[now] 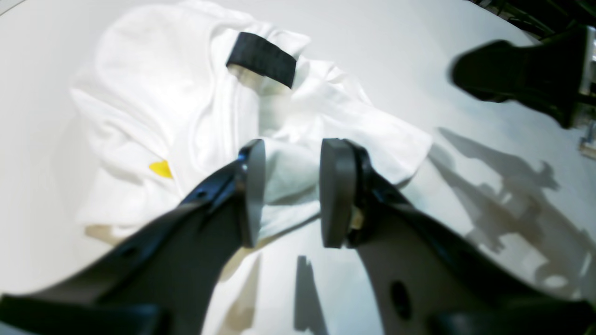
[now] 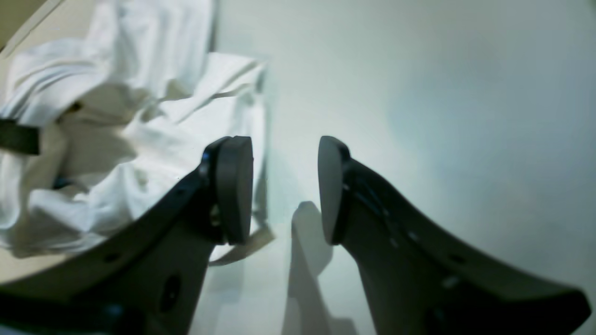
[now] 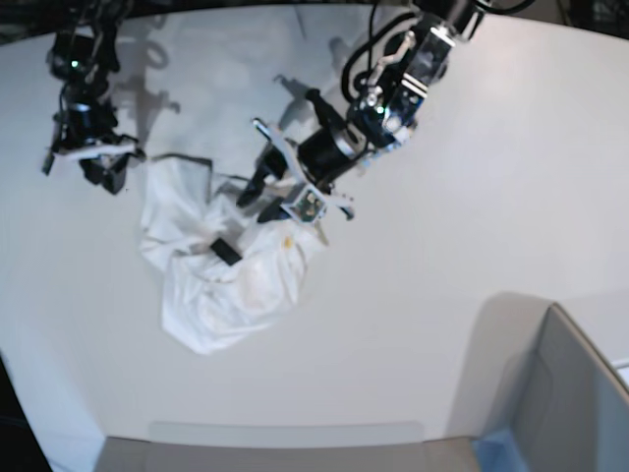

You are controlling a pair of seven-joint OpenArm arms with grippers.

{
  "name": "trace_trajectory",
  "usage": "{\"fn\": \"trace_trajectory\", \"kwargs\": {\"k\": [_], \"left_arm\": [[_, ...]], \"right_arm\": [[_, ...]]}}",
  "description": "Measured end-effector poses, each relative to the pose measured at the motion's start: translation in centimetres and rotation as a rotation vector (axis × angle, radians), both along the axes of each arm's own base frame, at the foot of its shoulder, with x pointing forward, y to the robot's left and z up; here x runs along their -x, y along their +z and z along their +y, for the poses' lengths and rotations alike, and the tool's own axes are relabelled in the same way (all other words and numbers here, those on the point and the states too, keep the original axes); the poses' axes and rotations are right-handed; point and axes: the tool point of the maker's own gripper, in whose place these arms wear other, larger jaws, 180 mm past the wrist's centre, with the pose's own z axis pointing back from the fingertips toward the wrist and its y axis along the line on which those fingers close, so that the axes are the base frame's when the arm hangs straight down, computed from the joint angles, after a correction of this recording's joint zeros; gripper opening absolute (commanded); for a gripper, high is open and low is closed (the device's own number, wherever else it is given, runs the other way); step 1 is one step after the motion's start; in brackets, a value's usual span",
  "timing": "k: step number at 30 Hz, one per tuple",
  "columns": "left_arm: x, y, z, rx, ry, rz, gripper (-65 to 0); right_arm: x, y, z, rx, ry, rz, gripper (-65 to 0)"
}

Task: Layout the t-shirt on the table in an organized manner, then fold the t-shirt properly
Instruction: 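Move the left gripper down onto the crumpled white t-shirt and grasp it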

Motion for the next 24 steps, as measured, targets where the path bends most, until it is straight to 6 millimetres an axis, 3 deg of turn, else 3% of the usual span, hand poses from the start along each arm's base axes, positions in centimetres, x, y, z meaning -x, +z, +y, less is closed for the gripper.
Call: {"fn": "trace_trajectory", "kwargs": {"k": [4, 9, 14, 17, 24], "left_arm": [[0.1, 0.3, -0.9, 0.030, -0.050, 0.096, -41.8], [-1.8, 0.9, -0.5, 0.018, -0.033, 0.066, -42.0], [-4.6, -0.5, 3.3, 0.028, 0.228, 0.129, -42.0], [-5.6, -0.8, 4.5, -0.061, 0.312, 0.065, -42.0], [-1.5, -2.1, 0.0, -0.349, 0.191, -0.164, -41.7]], "right_arm": [[0.2, 0.0, -0.3, 0.016, 0.009, 0.007, -41.3], [0.2, 0.0, -0.2, 0.013, 0.009, 0.007, -41.3], [0.2, 0.0, -0.2, 0.013, 0.009, 0.008, -41.3], [0.2, 0.0, -0.4, 0.022, 0.013, 0.009, -41.3], [-0.1, 0.3, -0.7, 0.037, 0.022, 0.004, -41.3]]}}
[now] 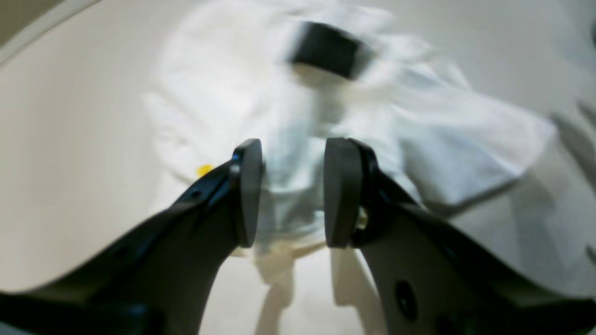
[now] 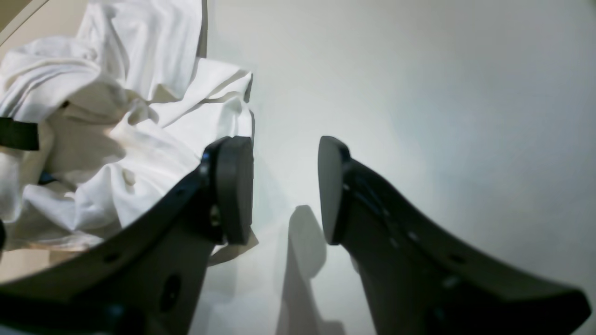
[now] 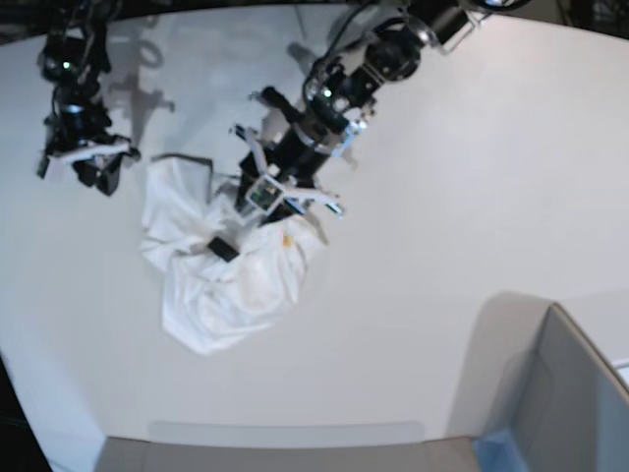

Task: Layout the t-shirt on the table in an organized manner, then fold the t-shirt properly
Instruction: 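Move the left gripper down onto the crumpled white t-shirt and grasp it, then drag the grasped shirt edge away from the pile with the left gripper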

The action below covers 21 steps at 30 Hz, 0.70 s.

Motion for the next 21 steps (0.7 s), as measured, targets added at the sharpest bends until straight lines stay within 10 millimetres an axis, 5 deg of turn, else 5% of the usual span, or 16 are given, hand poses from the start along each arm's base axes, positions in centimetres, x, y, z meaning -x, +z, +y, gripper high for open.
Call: {"fn": "trace_trajectory", "kwargs": {"k": [6, 21], "left_arm": [[0.9, -1.2, 1.3, -0.053, 0.075, -0.012, -34.7], [-1.7, -3.8, 3.5, -0.127, 0.192, 0.057, -34.8]], "right_arm": [[0.0, 0.0, 0.0, -0.001, -0.001, 0.000, -41.3], [0.0, 0.0, 0.0, -0.001, 0.000, 0.000, -41.3]]}}
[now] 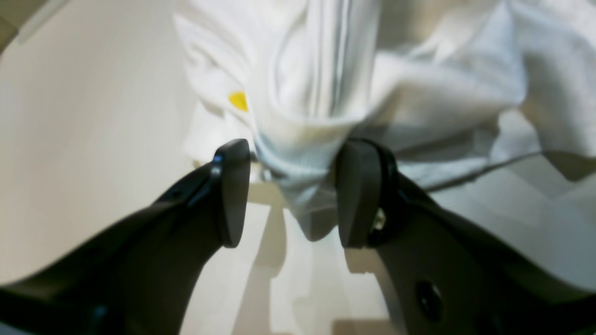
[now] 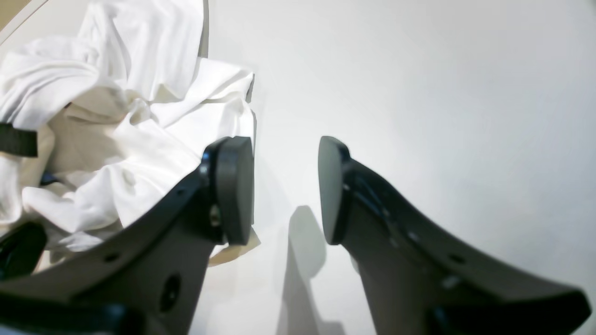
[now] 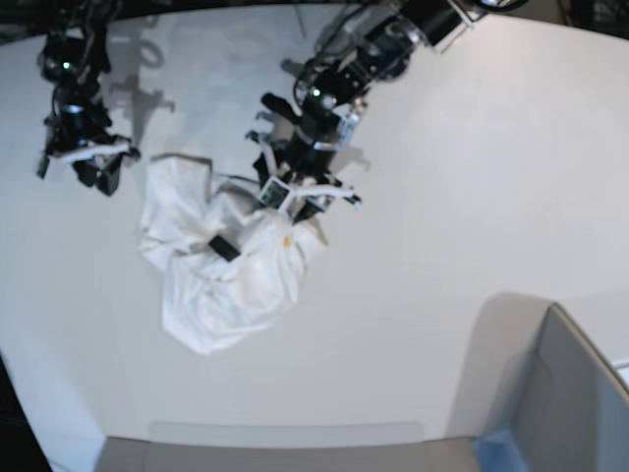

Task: Layout the t-shirt on the table in an organized manner, then fold the t-shirt properly
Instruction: 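Drag the grasped shirt edge away from the pile with the left gripper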

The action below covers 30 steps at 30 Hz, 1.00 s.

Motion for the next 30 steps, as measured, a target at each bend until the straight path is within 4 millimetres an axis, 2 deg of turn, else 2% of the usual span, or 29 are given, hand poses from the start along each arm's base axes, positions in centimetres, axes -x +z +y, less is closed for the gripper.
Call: {"fn": "trace_trajectory", "kwargs": {"k": [2, 4, 6, 9, 15, 17, 19, 21, 23, 25, 27, 30], "left_arm": [[-0.9, 1.1, -0.1, 0.039, 0.038, -0.015, -35.6], [-1.6, 2.6, -0.2, 0.063, 0.042, -0.052, -41.0], [-1.8, 3.7, -0.3, 0.084, 0.041, -0.082, -50.6], [-1.8, 4.1, -0.4, 0.094, 0.044, -0.084, -65.0], [-1.7, 5.2, -1.4, 0.134, 0.046, -0.082, -65.0], [-1.6, 7.3, -1.4, 0.178, 0.049, -0.118, -65.0], [-1.6, 10.1, -0.5, 0.253, 0.084, -0.168, -65.0], [-2.1, 12.2, 2.1, 0.318, 0.189, -0.217, -65.0], [-2.4, 12.0, 6.0, 0.374, 0.360, -0.205, -65.0], [-2.5, 10.0, 10.8, 0.446, 0.567, -0.137, -65.0], [-2.1, 7.4, 17.4, 0.496, 0.831, -0.076, -65.0], [-1.0, 4.0, 23.8, 0.567, 1.041, -0.004, -65.0]], "right_arm": [[0.0, 0.0, 0.0, 0.000, 0.000, 0.001, -41.3], [0.0, 0.0, 0.0, 0.000, 0.000, 0.000, -41.3], [0.0, 0.0, 0.0, 0.000, 0.000, 0.001, -41.3], [0.0, 0.0, 0.0, 0.000, 0.000, 0.001, -41.3], [0.0, 0.0, 0.0, 0.000, -0.001, 0.001, -41.3], [0.0, 0.0, 0.0, 0.000, -0.001, 0.001, -41.3], [0.1, 0.0, 0.0, -0.001, -0.002, 0.001, -41.3], [0.0, 0.0, 0.0, 0.000, 0.000, 0.003, -41.3], [0.1, -0.1, 0.0, 0.000, -0.001, 0.004, -41.3], [0.0, -0.1, 0.0, -0.001, 0.000, 0.004, -41.3], [0.0, 0.0, 0.0, 0.008, 0.014, 0.004, -41.3], [-0.4, 0.6, 0.6, 0.037, 0.092, -0.016, -41.3]]}}
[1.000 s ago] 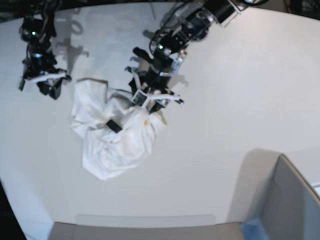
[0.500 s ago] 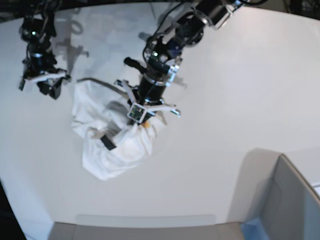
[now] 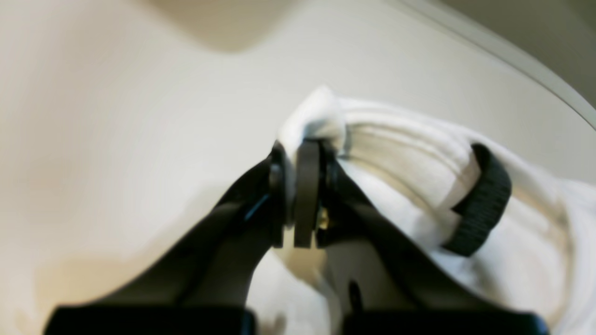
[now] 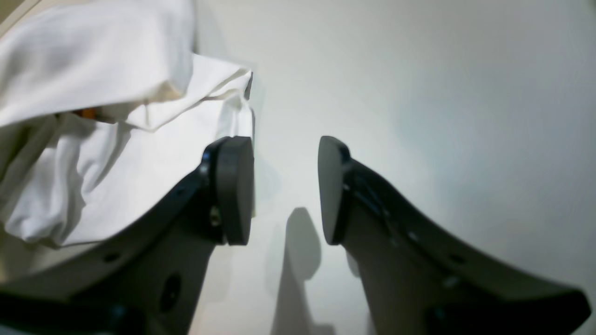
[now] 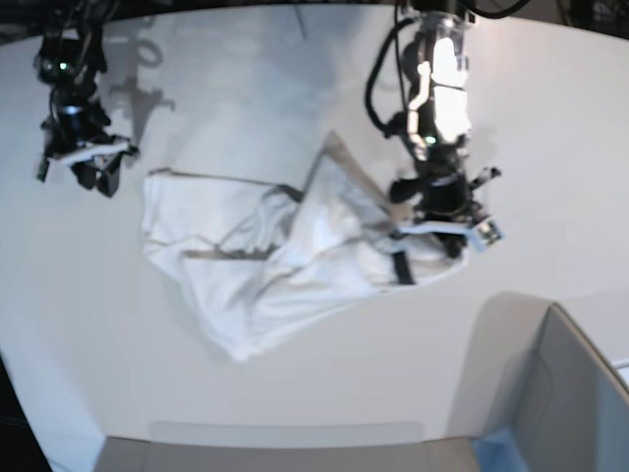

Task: Layout the t-shirt on the table in an organized manner, then fold the t-shirt properly
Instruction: 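Drag the grasped shirt edge away from the pile with the left gripper, then lower the right gripper onto the shirt's opposite edge and grasp it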

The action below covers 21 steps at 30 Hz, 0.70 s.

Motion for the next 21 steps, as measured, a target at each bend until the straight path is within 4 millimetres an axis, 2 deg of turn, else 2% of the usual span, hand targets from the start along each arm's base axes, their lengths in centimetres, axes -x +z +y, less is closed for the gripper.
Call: {"fn": "trace_trajectory", "kwargs": {"k": [2, 4, 7, 12, 16, 21], "left_arm": [[1.5, -2.3, 2.4, 0.075, 0.088, 0.047, -65.0], [2.8, -4.8, 2.4, 0.158, 0.099, 0.113, -65.0], [4.0, -6.8, 1.9, 0.231, 0.079, 0.196, -65.0], [3.8, -6.7, 2.6, 0.215, 0.089, 0.192, -65.0], [3.9, -6.8, 2.6, 0.216, 0.089, 0.195, -65.0], [3.9, -6.8, 2.6, 0.216, 0.089, 0.195, -65.0]], "right_arm": [[-0.2, 0.2, 1.1, 0.001, 0.062, -0.015, -41.3], [-0.1, 0.2, 1.8, -0.003, 0.095, -0.018, -41.3], [-0.3, -0.1, 2.9, 0.003, 0.141, -0.005, -41.3], [-0.3, -0.8, 6.0, -0.021, 0.234, 0.011, -41.3], [-1.0, -0.6, 6.0, -0.026, 0.226, -0.006, -41.3], [-1.7, -2.6, 4.8, -0.051, 0.179, 0.035, -41.3]]}}
